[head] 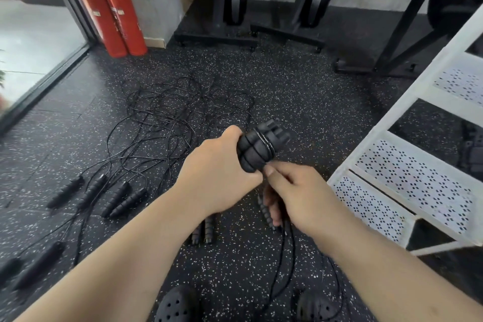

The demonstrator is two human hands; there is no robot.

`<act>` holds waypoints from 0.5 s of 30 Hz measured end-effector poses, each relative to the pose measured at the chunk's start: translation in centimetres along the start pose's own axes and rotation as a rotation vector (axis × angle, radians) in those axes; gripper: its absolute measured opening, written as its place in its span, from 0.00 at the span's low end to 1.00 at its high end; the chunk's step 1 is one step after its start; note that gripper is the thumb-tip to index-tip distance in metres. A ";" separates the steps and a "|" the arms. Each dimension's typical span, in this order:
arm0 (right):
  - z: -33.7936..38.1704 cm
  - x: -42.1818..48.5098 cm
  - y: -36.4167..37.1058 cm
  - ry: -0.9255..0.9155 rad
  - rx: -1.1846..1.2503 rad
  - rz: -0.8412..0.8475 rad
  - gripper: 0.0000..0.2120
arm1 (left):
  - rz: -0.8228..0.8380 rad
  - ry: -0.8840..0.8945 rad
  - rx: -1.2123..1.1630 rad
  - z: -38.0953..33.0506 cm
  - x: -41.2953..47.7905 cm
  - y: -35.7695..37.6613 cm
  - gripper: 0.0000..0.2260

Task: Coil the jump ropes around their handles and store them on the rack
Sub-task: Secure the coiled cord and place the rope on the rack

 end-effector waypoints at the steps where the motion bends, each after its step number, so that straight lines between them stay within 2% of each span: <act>1: 0.6 -0.4 0.5 -0.024 -0.106 0.029 0.17 | -0.004 -0.020 0.075 0.4 0.1 0.1 0.18; 5: 2.1 -2.1 0.6 -0.076 -0.617 0.092 0.08 | 0.012 -0.069 0.285 1.6 0.2 0.3 0.20; 8: 4.0 -3.3 -0.6 -0.135 -0.916 0.041 0.10 | 0.045 -0.077 0.373 2.2 0.2 0.8 0.19; 12: 7.1 -4.2 -2.0 -0.276 -1.025 -0.037 0.10 | 0.114 -0.046 0.455 2.2 0.0 2.3 0.20; 15: 8.3 -3.7 -3.1 -0.327 -0.941 -0.075 0.05 | 0.193 0.047 0.512 0.9 -0.8 4.0 0.20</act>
Point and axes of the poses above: each hand's wrist, its own x-axis towards the middle knuckle, its own y-axis out of the palm, z = x × y, the point moved 10 cm from there along x, towards the middle knuckle, and after that the axes turned 3 degrees about -y, right-handed, at the moved point
